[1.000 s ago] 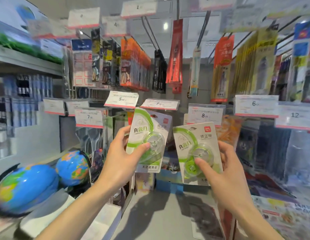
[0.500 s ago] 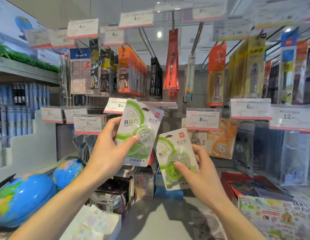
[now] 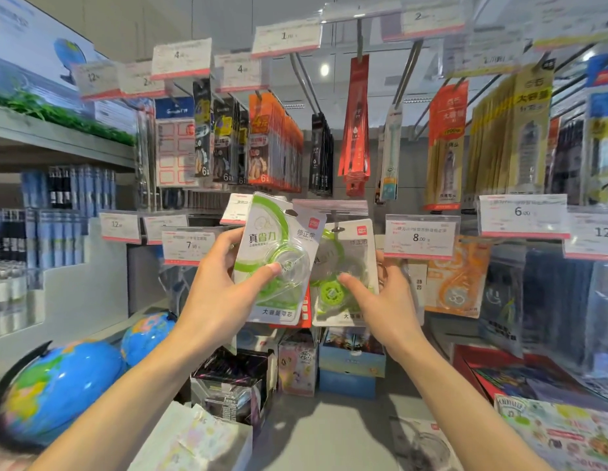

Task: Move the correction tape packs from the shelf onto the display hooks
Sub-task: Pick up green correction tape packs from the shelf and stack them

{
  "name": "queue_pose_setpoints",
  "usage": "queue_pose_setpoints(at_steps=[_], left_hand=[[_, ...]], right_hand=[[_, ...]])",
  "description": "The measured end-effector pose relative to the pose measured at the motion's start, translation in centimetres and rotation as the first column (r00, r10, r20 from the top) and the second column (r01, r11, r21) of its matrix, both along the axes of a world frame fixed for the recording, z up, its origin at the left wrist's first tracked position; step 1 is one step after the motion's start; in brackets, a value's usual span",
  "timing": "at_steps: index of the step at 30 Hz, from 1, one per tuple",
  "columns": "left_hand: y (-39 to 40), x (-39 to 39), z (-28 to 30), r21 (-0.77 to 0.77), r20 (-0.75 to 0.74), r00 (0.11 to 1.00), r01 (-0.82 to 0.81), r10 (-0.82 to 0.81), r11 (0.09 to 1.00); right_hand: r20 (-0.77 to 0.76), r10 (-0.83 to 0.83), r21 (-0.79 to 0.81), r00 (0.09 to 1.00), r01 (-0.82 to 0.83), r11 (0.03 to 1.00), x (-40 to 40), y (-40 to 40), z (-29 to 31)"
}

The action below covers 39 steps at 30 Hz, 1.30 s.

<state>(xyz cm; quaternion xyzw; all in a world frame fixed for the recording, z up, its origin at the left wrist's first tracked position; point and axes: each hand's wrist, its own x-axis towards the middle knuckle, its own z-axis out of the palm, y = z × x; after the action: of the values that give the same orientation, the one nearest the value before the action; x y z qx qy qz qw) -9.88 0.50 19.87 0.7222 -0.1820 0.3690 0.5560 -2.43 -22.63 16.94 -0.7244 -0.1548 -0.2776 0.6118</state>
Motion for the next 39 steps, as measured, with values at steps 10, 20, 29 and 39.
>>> queue_pose_setpoints(at_steps=[10, 20, 29, 39], left_hand=[[0.1, 0.4, -1.5, -0.007, -0.007, 1.0, 0.024, -0.024, 1.0], [-0.1, 0.2, -2.5, -0.03, -0.019, 0.999, 0.047, -0.048, 0.998], [-1.8, 0.1, -5.0, -0.134, -0.105, 0.979, 0.16, -0.175, 0.978], [-5.6, 1.4, -6.7, -0.15, -0.157, 0.936, 0.291, -0.314, 0.945]], right_hand=[[-0.081, -0.181, -0.086, 0.98, 0.174, 0.981, 1.6, 0.0, -0.6], [-0.046, -0.192, -0.317, 0.98, 0.168, 0.933, 3.4, 0.0, -0.4], [-0.125, -0.017, -0.151, 0.992, -0.002, 0.989, -0.5, -2.7, -2.4], [-0.169, 0.353, 0.138, 0.92, -0.333, 0.933, -3.9, -1.8, -3.8]])
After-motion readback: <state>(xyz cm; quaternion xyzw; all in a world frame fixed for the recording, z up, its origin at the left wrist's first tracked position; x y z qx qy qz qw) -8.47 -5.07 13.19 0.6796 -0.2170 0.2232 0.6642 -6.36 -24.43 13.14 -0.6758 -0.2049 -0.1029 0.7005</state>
